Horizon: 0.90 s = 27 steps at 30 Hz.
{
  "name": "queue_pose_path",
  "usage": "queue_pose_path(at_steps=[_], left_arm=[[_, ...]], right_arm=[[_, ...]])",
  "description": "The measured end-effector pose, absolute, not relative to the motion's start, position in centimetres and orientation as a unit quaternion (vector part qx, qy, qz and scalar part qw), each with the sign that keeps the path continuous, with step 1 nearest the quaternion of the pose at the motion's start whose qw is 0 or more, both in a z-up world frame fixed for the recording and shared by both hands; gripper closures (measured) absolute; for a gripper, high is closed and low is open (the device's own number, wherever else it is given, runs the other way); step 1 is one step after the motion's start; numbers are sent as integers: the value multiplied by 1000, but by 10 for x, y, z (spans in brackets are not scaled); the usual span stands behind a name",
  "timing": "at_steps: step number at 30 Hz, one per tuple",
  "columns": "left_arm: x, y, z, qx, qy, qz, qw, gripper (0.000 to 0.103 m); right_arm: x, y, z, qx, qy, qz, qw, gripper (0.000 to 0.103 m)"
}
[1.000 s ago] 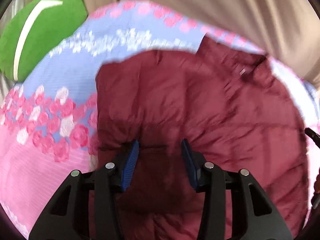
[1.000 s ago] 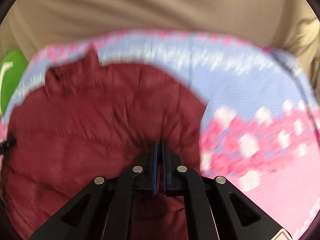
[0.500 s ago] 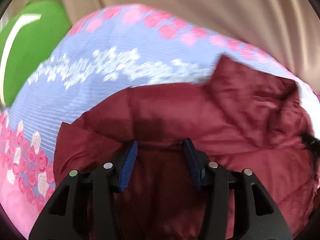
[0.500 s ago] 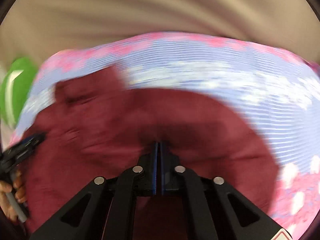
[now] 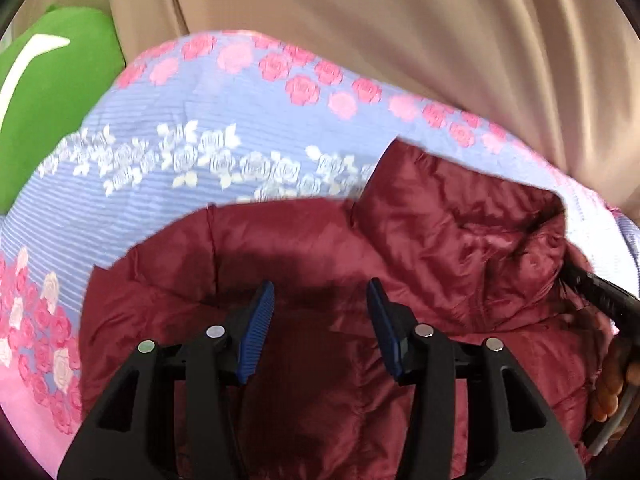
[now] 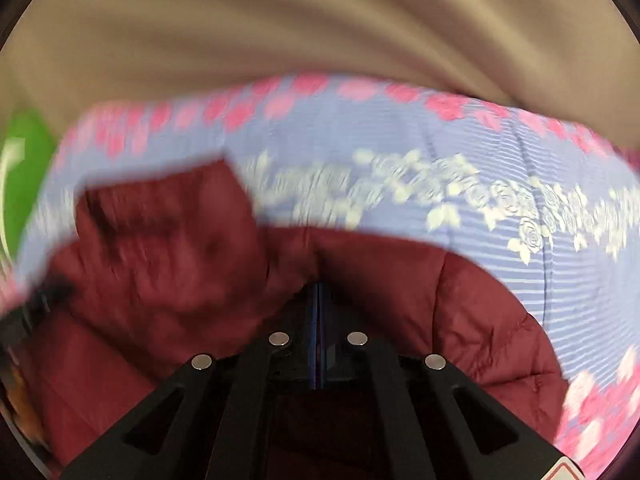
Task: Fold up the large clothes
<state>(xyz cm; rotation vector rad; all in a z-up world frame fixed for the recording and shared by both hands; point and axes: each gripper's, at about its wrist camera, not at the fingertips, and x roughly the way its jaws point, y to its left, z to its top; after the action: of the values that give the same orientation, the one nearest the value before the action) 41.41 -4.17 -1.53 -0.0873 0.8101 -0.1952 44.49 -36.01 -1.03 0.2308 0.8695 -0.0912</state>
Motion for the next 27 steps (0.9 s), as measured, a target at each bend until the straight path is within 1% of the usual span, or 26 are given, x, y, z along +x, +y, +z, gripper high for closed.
queue_pose_path(at_steps=[1,2,4,6,8,10,12,13,15,18,19,20,21,22,23,24,25,26,27], left_arm=[[412,-40,-9,-47,390,-107,914,56],[412,-39,-6,-46,389,-114,913,55],[418,-44,-2,-37,397,-129,908,54],[429,-56,-6,-17,416,-139,899,54],[443,-72,-15,0,436,-140,889,54],[460,-82,-22,6,448,-128,885,54],[474,-90,-24,15,442,-113,890,53],[479,-92,-23,15,439,-105,892,52],[492,-92,-23,4,438,-90,895,52],[496,-77,-15,-53,430,-88,897,53],[493,-69,-9,-74,419,-97,900,53],[488,-62,0,-80,402,-104,906,52],[486,-60,5,-75,392,-102,911,51],[485,-59,9,-69,383,-100,916,47],[486,-60,10,-65,380,-101,917,44],[490,-64,8,-56,388,-102,914,44],[497,-69,2,-42,399,-99,911,44],[504,-74,-8,-20,414,-87,906,44],[511,-77,-14,-7,422,-75,904,42]], right_arm=[[444,-355,-6,128,408,-37,903,94],[436,-350,2,130,398,-14,908,92],[431,-332,4,102,410,23,906,93],[437,-310,-4,71,440,54,893,94],[454,-288,-14,24,455,45,889,95],[471,-285,-21,17,461,39,886,96],[483,-286,-16,30,454,33,890,102],[486,-287,-12,39,442,29,896,103],[495,-297,3,79,407,13,910,103],[488,-313,18,135,376,16,917,101],[482,-315,21,133,366,17,921,94],[474,-321,25,120,355,7,927,82],[473,-325,27,112,349,-1,930,74],[472,-328,27,111,345,-4,932,62],[473,-334,23,116,354,-1,928,62],[478,-334,16,119,370,1,921,65],[478,-333,5,117,387,2,915,77],[480,-332,1,108,400,-1,910,85],[487,-329,-7,92,411,-18,907,87]])
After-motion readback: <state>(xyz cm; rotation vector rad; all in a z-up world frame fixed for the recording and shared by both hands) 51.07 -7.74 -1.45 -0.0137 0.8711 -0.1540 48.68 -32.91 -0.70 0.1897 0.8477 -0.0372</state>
